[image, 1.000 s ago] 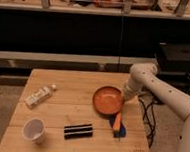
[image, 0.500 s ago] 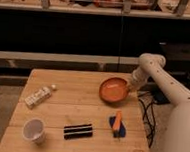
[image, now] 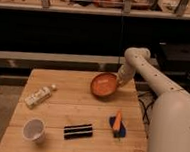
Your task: Drag the ceramic bowl in a circle
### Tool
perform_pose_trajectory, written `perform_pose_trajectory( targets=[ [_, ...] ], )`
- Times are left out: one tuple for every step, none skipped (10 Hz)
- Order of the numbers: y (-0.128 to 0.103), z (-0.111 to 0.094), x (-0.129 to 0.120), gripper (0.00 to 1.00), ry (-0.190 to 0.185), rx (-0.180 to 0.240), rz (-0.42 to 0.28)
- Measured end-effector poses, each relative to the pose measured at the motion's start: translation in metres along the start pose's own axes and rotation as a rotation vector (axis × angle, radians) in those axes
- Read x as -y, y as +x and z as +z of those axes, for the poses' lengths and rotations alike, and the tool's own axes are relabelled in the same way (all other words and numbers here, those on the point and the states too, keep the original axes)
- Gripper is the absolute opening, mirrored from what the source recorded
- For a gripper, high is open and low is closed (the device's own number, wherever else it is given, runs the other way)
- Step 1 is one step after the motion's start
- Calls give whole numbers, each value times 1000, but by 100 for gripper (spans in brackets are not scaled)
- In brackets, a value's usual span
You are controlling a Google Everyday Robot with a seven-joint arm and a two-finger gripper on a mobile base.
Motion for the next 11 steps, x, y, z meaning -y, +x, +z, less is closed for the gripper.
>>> perform_pose_trajectory(
  targets=[
    [-15,7,23,0,-9,4,-67],
    [-28,9,23,0,-22,3,-108],
    [-49,11,20,0,-35,6,-157],
    [-65,12,16,0,-41,10,-187],
    [-74,12,8,0,-45,12,-193],
    [-79,11,-7,0,-54,10,-191],
    [-77,8,-26,0,-57,6,-180],
    [-73,6,-46,0,-53,2,-159],
    [-67,1,-74,0,-46,-1,-116],
    [-59,-4,-97,0,-35,-7,-66],
    [-48,-8,-110,0,-24,-13,-21]
  ],
)
